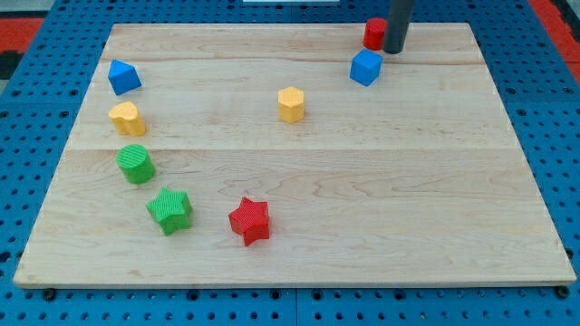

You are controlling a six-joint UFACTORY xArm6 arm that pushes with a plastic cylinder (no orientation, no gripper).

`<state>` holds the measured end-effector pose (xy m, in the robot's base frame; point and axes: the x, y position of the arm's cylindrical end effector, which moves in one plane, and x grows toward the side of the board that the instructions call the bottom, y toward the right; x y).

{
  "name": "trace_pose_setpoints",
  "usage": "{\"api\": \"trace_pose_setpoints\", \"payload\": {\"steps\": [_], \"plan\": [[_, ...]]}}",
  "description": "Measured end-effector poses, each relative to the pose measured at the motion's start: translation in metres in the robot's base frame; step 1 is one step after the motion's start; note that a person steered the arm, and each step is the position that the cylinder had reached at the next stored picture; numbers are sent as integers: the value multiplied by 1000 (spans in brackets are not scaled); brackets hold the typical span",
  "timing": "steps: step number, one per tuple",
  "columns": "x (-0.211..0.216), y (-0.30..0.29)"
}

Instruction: Push red circle to the diagonal top right of the blue cube

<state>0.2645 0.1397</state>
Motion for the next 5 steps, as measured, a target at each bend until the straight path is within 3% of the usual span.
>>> {"api": "trace_pose_setpoints", "payload": {"steps": [1, 2, 3, 4, 5], "plan": [[29, -15], [29, -24], [8, -23], [-7, -85], [-56, -90]]}}
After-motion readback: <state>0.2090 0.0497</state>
